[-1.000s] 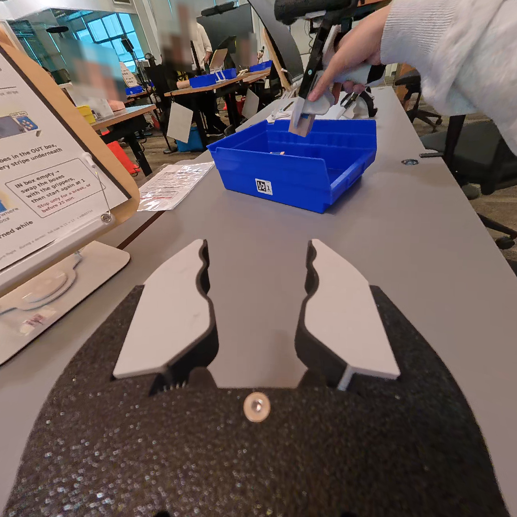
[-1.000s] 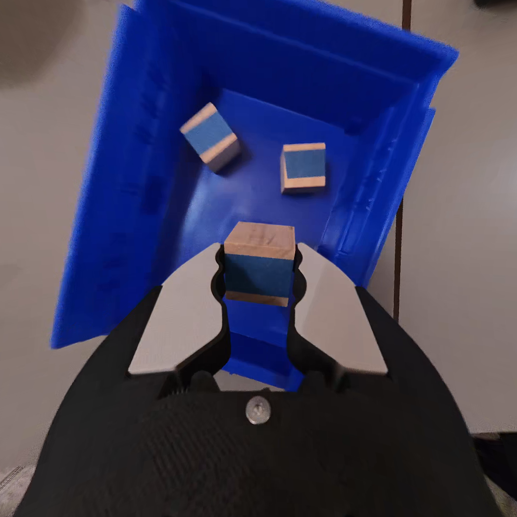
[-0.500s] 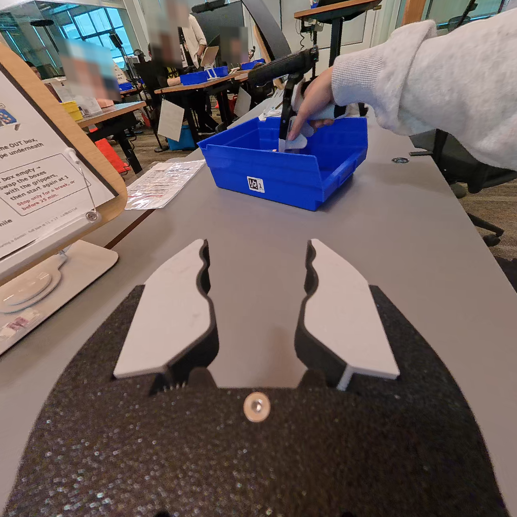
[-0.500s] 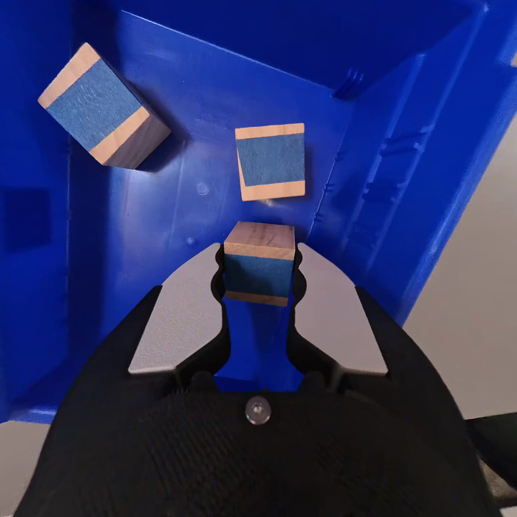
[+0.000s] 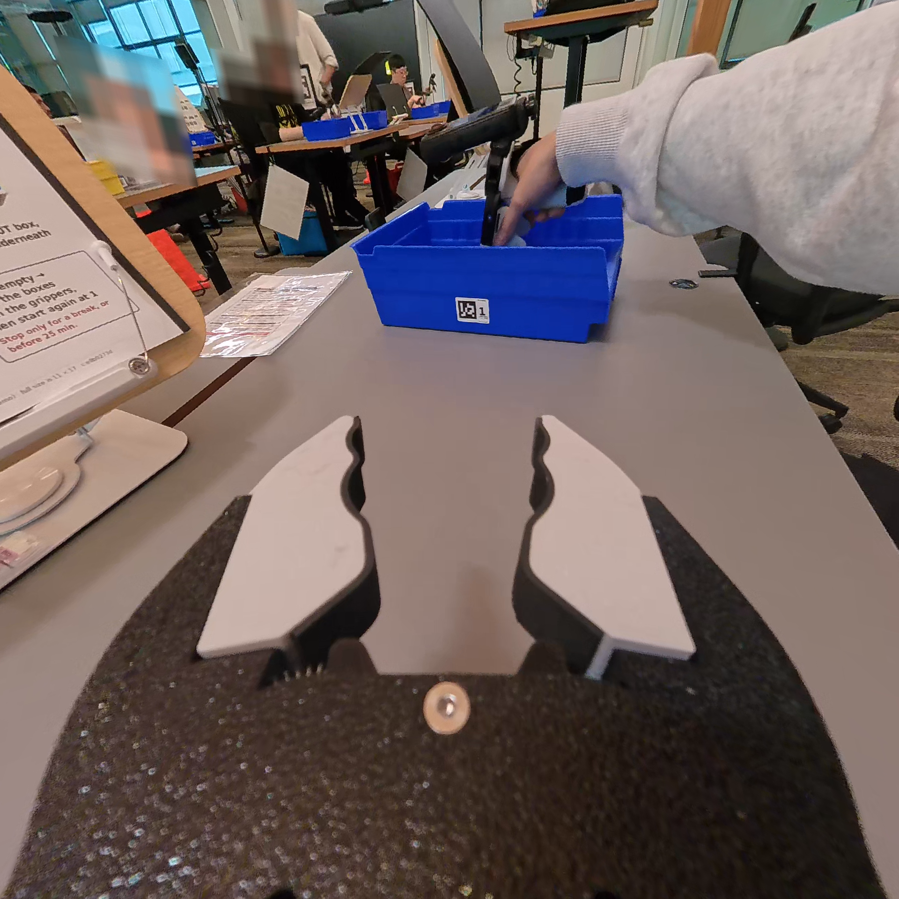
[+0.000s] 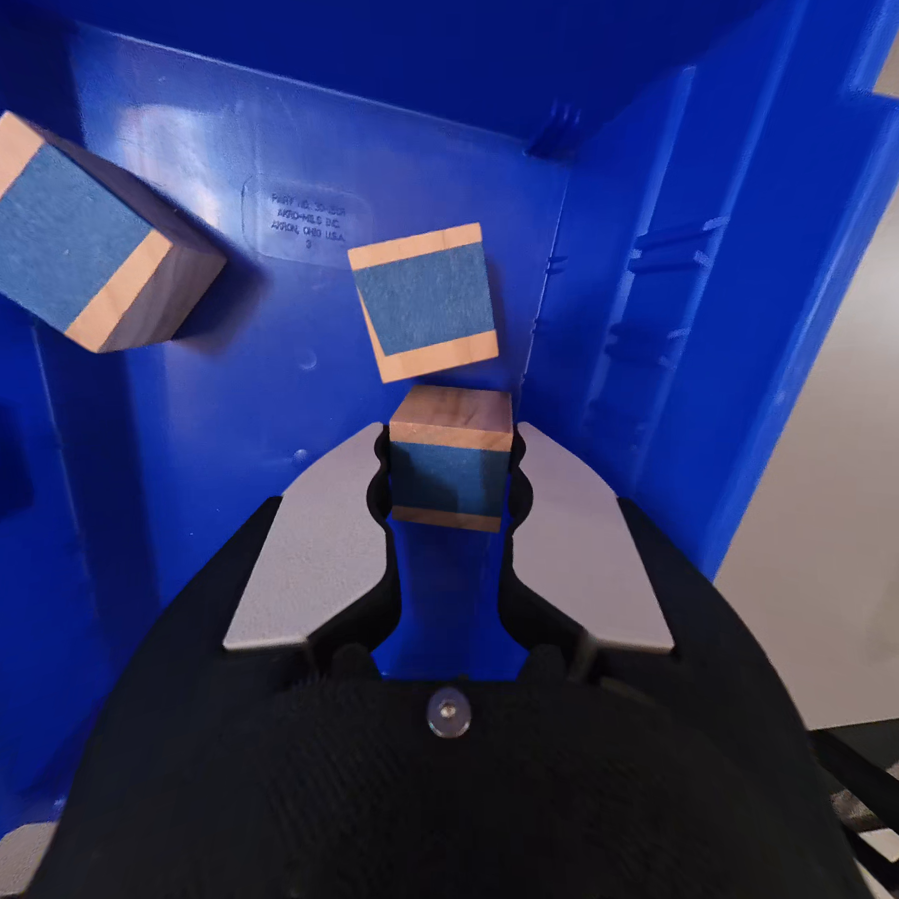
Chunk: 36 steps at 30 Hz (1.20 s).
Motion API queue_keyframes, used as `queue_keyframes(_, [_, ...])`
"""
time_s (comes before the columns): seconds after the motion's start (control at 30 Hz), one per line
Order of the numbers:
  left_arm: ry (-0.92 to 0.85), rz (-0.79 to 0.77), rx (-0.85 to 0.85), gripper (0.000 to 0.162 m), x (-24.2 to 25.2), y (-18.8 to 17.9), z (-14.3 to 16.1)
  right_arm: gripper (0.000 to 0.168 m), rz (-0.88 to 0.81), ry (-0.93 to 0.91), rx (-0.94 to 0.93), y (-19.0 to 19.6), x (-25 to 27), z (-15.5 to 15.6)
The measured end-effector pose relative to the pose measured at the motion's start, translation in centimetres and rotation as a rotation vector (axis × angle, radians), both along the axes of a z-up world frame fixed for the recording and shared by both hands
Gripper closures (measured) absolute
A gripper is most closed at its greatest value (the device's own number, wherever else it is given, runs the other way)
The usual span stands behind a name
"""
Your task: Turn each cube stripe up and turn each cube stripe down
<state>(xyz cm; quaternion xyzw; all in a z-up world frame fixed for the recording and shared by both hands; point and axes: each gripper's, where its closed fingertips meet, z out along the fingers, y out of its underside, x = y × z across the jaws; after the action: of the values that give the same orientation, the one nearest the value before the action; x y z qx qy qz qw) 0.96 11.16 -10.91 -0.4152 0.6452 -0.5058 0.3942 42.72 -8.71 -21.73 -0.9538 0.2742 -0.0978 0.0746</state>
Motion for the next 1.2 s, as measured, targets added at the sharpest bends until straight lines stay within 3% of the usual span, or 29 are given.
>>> queue_keyframes(0.37, [0.001, -0.013, -0.013, 0.097, 0.1, -0.4, -0.1, 0.121, 0.009, -0.007, -0.029, -0.1, -0.4, -0.7])
queue_keyframes(0.8, [0.003, -0.025, -0.003, 0.096, 0.1, -0.8, -0.2, 0.122, -0.099, 0.093, 0.134, 0.4, -1.5, -1.0])
queue_keyframes(0.97, [0.01, -0.029, -0.012, 0.096, 0.1, -0.8, -0.3, 0.122, -0.078, 0.107, 0.109, 0.1, -2.1, -0.9])
queue_keyframes(1.2, [0.016, -0.035, -0.008, 0.094, 0.0, -0.9, -0.4, 0.107, 0.003, 0.019, 0.067, 0.3, -2.1, 0.5])
